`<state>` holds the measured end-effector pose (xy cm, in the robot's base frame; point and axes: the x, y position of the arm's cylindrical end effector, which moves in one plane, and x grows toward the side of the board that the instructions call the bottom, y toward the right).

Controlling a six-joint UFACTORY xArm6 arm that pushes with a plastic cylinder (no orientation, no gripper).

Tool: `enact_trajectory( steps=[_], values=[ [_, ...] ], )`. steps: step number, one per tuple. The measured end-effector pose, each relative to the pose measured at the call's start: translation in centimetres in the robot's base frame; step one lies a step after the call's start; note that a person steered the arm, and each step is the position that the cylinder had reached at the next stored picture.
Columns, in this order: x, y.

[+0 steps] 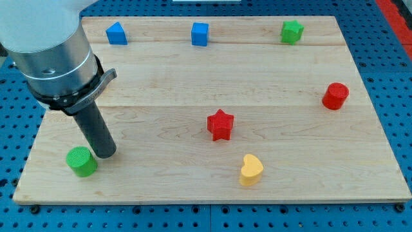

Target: Move the red star to the bottom right of the board

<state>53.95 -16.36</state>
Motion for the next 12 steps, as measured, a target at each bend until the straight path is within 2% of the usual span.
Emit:
enact_trajectory(
  steps=[3, 4, 5, 7, 8, 9, 10, 11, 12],
  values=[
    [0.0, 1.5],
    [-1.2, 8.6],
    [-1.6, 12.7],
    [-1.3, 13.0],
    [-3.5, 22.8],
    [-3.2, 20.1],
    [-4.8, 16.3],
    [-8.5, 16.3],
    [-9.8, 20.4]
  ],
)
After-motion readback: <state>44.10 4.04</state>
